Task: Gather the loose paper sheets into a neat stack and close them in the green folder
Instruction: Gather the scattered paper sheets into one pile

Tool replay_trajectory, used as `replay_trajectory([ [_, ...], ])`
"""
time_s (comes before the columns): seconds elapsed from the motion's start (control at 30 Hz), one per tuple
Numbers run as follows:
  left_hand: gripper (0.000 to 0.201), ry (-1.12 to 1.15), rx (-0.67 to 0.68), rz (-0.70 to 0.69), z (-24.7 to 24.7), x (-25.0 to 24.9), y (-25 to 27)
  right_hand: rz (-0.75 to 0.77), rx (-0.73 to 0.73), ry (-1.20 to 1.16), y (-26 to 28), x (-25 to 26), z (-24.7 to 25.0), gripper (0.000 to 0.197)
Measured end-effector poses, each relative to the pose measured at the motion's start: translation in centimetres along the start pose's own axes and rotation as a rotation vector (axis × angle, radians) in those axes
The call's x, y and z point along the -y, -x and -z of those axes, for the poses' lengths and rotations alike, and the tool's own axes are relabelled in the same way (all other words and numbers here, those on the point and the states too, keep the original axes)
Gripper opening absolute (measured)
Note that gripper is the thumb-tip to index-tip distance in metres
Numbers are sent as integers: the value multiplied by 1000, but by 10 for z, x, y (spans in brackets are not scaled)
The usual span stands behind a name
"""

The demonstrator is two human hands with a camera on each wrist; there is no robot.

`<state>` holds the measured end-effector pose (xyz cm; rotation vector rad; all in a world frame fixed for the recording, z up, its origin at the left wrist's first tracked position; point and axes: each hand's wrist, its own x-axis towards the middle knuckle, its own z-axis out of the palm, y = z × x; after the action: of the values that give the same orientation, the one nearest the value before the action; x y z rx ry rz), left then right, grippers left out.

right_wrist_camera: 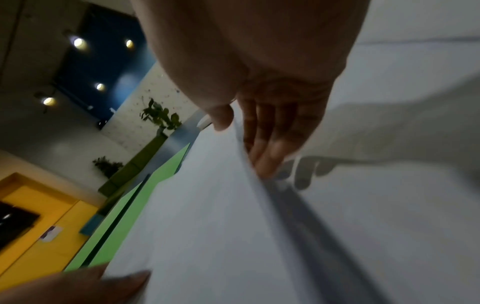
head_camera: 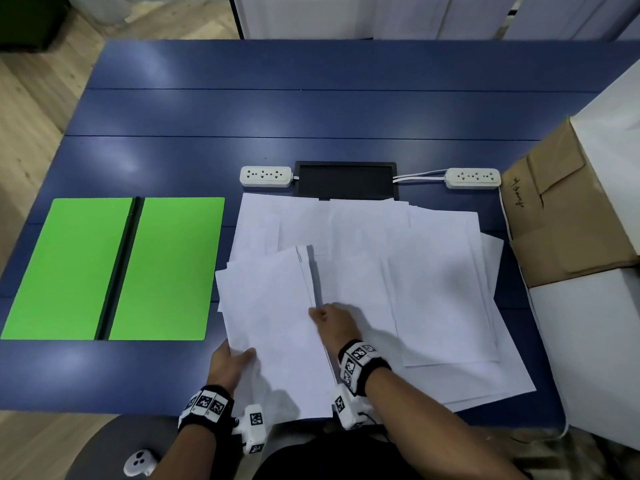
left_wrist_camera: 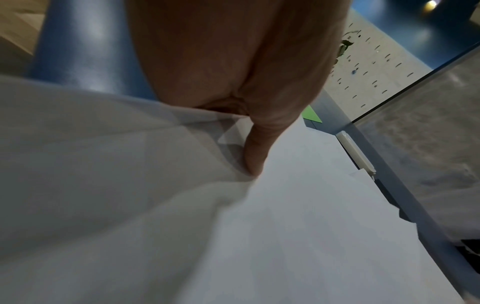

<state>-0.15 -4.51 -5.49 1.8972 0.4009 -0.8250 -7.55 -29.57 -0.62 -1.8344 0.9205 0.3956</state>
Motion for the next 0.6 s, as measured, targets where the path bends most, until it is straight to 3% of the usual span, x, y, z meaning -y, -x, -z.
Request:
replay_trajectory([
  [0.13,37,-29,-8,-3,1,-2,0,-108,-454,49,-7,-50,75,15],
  [0.2,32,-39,-7,-2,2,-2,-1,-233,-563,72,-4,-81,113,23],
  [0.33,34,-61,-19,8,-1,-8,1,-184,-477,-69,6,-99,128,21],
  [0.43,30,-62,-26,16,-3,-11,3,-111,-429,-68,3,-90,100,38],
  [0.53,36,-55,-27,18,-5,-10,2,-207,-397,-121,-2,-74,71,62],
  [0.6,49,-62,-29,22,-4,-4,-3,-291,-366,-147,-5,-69,61,59],
])
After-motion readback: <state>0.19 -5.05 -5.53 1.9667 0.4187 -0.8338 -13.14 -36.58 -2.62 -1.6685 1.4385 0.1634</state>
